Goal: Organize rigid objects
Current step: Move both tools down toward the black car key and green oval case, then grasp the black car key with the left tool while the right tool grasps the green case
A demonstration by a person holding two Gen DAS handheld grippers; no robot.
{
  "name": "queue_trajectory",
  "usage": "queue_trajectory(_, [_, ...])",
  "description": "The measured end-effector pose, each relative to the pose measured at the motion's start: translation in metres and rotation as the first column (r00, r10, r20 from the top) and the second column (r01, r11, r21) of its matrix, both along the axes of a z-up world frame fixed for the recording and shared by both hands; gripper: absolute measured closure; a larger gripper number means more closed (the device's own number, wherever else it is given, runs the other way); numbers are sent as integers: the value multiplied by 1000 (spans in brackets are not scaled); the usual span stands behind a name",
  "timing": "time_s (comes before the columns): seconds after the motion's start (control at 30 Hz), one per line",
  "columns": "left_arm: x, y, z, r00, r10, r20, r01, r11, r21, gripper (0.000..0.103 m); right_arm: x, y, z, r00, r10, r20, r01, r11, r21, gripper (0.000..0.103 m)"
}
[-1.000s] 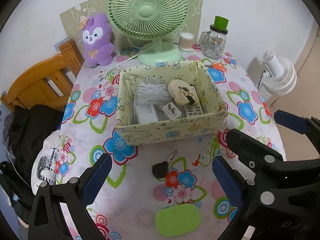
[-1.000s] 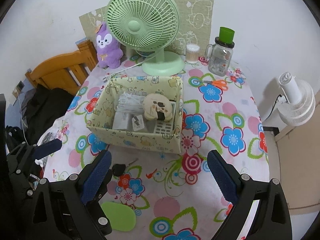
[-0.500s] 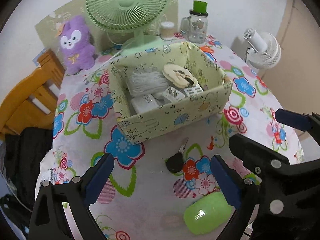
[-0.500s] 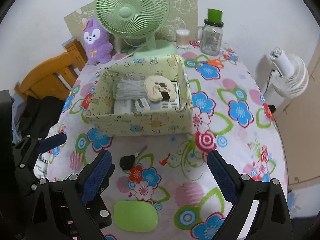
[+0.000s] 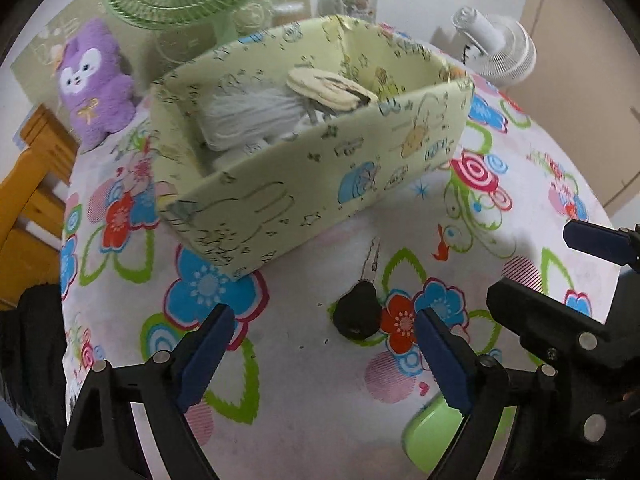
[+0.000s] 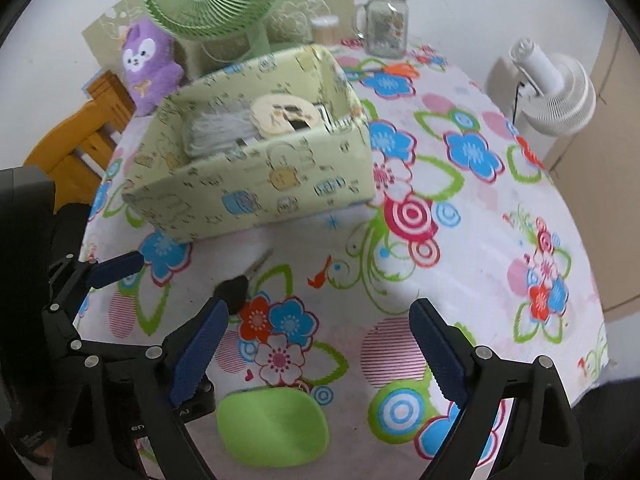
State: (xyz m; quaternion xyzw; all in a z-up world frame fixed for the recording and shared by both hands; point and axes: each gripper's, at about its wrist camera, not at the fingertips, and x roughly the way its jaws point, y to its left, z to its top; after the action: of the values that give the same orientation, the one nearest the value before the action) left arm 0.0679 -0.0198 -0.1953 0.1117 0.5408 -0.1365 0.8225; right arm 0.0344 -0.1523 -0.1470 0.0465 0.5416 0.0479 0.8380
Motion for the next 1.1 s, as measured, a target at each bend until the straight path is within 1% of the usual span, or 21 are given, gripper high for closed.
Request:
queue_trajectory(0.07, [3, -1, -5, 1000, -10, -4, 10, 1000, 5, 12, 2, -1, -6, 1000, -9, -10, 9, 1000, -4, 11])
queue_trajectory(0.2, [11, -3, -16, 1000, -6, -28, 6, 1000, 0, 17, 7, -4, -17, 999, -26, -25, 26, 1000, -7, 11])
queue_trajectory(0.3, [14, -3, -22, 999, 2, -39, -2, 1000, -6, 18, 10, -6, -23, 999, -36, -36, 36, 999, -4, 11])
queue_trajectory(0.4, [15, -3, -29, 999, 7, -53, -6, 1000, 8, 18, 13, -6, -29, 998, -37, -45, 36, 999, -7, 11])
queue_trajectory(0.5, [15, -4, -33, 999, 2, -50, -2, 1000, 18, 17, 14, -5, -34, 998, -33, -52, 32, 999, -10, 11])
queue_trajectory(0.6, [14, -3, -33, 999, -4, -36, 5, 1000, 8, 21, 14, -7, -39, 997, -49, -63, 50, 999, 1, 11])
queue_trajectory(0.67, [15, -8, -33, 999, -13, -37, 13, 1000, -11, 28, 14, -8, -41, 996, -59, -68, 60, 998, 7, 11])
queue_trajectory(0.7, [13, -9, -33, 999, -17, -38, 16, 1000, -20, 34, 14, -8, -42, 996, -62, -71, 63, 998, 10, 11])
queue_trajectory(0.77, [9, -11, -32, 999, -13, -33, 12, 1000, -22, 37, 14, -8, -42, 996, -62, -71, 63, 998, 9, 11])
queue_trajectory(0.8, [8, -12, -32, 999, -13, -32, 12, 1000, -24, 43, 15, -8, -43, 996, -61, -70, 62, 998, 8, 11])
queue_trajectory(0.83, [6, -14, -31, 999, -19, -36, 18, 999, -34, 52, 15, -8, -43, 996, -63, -70, 63, 998, 10, 11])
queue_trajectory(0.87, [6, -15, -30, 999, -21, -33, 20, 999, -34, 57, 14, -8, -42, 995, -64, -70, 65, 998, 11, 11])
queue_trajectory(0.9, [4, -17, -29, 999, -29, -31, 28, 999, -37, 65, 14, -8, -42, 996, -65, -69, 65, 998, 10, 11])
queue_trajectory(0.93, [4, -20, -29, 999, -36, -28, 34, 999, -38, 71, 13, -8, -41, 996, -63, -67, 64, 998, 8, 11])
queue_trajectory(1.1, [-4, -18, -29, 999, -29, -28, 28, 999, -37, 71, 7, -7, -38, 996, -65, -59, 66, 998, 5, 11])
